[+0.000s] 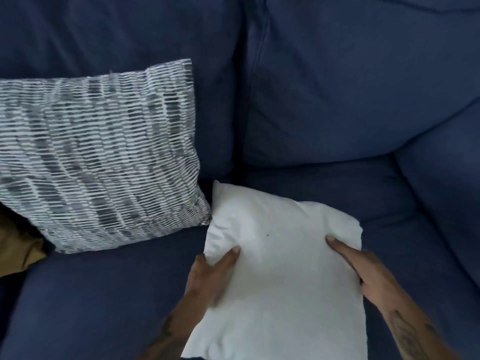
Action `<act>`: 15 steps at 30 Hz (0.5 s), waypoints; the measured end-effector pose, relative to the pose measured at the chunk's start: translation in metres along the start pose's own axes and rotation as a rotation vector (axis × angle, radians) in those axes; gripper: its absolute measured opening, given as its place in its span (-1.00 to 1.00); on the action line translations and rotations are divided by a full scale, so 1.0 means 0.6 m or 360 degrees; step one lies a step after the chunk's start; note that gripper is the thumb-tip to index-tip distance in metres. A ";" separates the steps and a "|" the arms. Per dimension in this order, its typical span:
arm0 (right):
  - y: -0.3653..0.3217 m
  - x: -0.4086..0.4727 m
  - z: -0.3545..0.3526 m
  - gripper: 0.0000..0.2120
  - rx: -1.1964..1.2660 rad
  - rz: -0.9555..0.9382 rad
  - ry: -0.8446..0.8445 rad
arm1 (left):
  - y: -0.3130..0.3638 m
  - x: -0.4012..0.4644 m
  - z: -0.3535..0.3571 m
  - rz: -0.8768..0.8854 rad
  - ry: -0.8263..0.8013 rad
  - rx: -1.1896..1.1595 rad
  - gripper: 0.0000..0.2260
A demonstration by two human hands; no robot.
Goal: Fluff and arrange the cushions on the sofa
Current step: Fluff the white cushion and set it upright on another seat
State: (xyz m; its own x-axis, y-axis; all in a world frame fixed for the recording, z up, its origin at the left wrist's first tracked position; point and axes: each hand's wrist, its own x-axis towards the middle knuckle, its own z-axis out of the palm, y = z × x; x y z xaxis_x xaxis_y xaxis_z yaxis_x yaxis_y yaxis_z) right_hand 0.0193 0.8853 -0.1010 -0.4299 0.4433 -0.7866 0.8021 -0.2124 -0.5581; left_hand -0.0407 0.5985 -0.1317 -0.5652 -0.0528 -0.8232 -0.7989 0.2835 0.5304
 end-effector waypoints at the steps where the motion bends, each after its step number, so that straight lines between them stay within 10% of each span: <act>1: -0.001 0.002 -0.013 -0.54 0.0060 -0.0042 -0.0021 | 0.005 -0.019 0.007 0.0042 0.0007 -0.0076 -0.21; 8: -0.112 -0.024 -0.109 -0.42 0.0405 -0.0633 -0.0074 | 0.082 -0.113 0.038 0.0524 -0.0181 -0.0543 -0.42; 15: -0.240 0.030 -0.089 -0.18 0.0244 -0.0937 -0.0197 | 0.158 -0.020 0.026 0.0783 0.0101 -0.0216 -0.53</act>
State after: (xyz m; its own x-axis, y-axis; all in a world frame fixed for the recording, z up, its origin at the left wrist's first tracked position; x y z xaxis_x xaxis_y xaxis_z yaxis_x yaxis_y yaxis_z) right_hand -0.0820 0.9707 -0.0207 -0.8345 0.4217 -0.3548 0.3509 -0.0898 -0.9321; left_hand -0.1065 0.6413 -0.0745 -0.8891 -0.0037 -0.4578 -0.4522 0.1626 0.8770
